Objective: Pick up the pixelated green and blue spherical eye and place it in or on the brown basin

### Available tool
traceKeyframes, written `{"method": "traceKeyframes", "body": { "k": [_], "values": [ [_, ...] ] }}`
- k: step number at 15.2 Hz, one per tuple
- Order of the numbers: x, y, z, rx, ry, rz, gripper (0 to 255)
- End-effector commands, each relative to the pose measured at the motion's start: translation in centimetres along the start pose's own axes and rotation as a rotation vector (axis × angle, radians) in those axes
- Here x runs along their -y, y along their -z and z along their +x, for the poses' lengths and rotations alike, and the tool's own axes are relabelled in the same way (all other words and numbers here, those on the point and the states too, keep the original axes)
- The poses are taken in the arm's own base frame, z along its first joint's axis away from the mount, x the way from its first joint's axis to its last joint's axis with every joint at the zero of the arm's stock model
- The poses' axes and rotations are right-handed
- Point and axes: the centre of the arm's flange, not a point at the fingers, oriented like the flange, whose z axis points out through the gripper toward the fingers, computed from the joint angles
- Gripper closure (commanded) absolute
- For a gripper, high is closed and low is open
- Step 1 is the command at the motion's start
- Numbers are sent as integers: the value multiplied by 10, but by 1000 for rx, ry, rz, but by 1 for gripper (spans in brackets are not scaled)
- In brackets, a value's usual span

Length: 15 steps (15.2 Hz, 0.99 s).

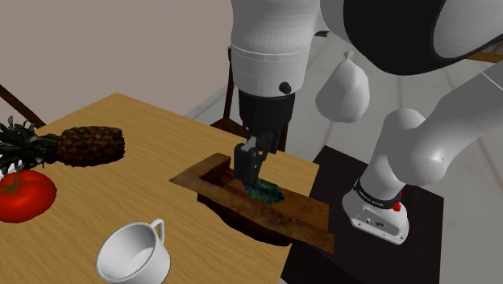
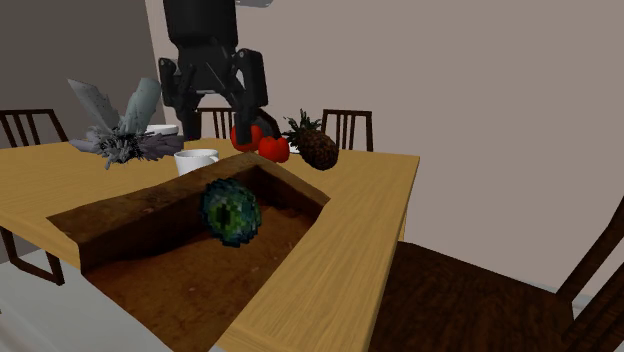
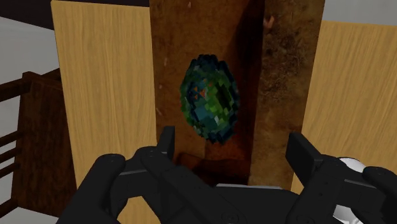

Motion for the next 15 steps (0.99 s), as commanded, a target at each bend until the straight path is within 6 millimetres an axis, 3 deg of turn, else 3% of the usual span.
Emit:
{"method": "traceKeyframes", "body": {
  "k": [1,3,7,15],
  "values": [
    [0,0,0,0,0,0,0],
    [0,0,0,0,0,0,0],
    [0,50,0,0,0,0,0],
    [0,50,0,0,0,0,0]
  ]
}}
